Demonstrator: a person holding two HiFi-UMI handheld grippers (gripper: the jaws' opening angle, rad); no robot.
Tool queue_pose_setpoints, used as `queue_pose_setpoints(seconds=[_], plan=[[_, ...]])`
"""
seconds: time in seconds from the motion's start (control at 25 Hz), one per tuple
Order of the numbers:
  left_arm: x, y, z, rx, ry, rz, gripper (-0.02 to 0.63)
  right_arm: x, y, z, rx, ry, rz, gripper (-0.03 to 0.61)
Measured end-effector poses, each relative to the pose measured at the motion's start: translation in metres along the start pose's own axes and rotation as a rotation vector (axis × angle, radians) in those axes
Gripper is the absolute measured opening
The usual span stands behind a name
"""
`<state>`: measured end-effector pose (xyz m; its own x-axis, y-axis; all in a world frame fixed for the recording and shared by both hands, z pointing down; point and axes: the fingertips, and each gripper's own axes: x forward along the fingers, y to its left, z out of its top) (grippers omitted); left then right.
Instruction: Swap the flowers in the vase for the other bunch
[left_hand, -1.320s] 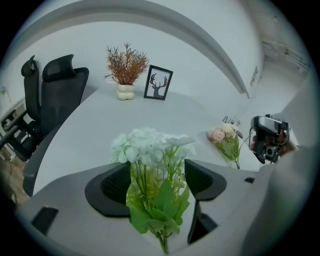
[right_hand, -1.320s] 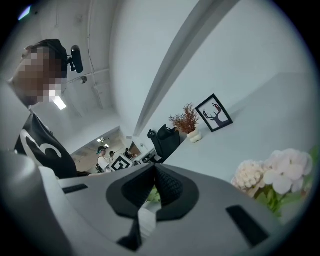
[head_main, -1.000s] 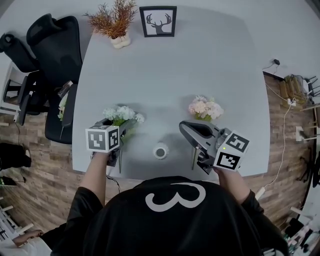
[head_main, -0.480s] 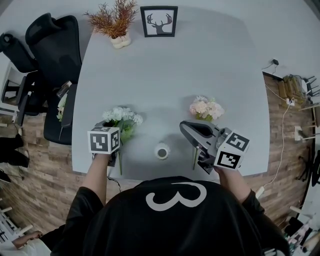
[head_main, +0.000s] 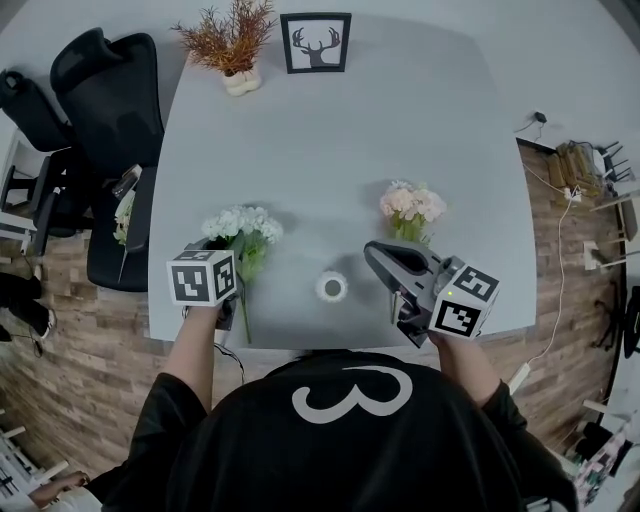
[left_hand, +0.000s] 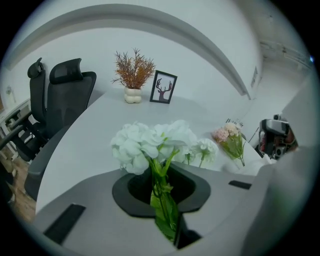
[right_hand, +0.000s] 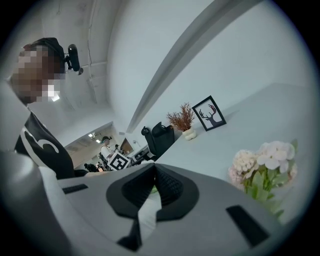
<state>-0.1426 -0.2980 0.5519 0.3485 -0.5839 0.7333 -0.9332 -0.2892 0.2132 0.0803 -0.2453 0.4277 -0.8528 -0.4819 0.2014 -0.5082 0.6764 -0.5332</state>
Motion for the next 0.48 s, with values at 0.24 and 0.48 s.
queue_pose_setpoints(seconds=[0.24, 0.48], plan=[[-0.032, -0.012, 0.015, 0.032, -0.074, -0.041, 0.052, -0.013, 0.025, -0.002, -0.009, -0.032, -0.048, 0.009], [-0.077, -0.036, 0.038, 0.057, -0.194, -0.103, 0.051, -0.022, 0.056, -0.003, -0.03, -0.074, -0.075, 0.009]])
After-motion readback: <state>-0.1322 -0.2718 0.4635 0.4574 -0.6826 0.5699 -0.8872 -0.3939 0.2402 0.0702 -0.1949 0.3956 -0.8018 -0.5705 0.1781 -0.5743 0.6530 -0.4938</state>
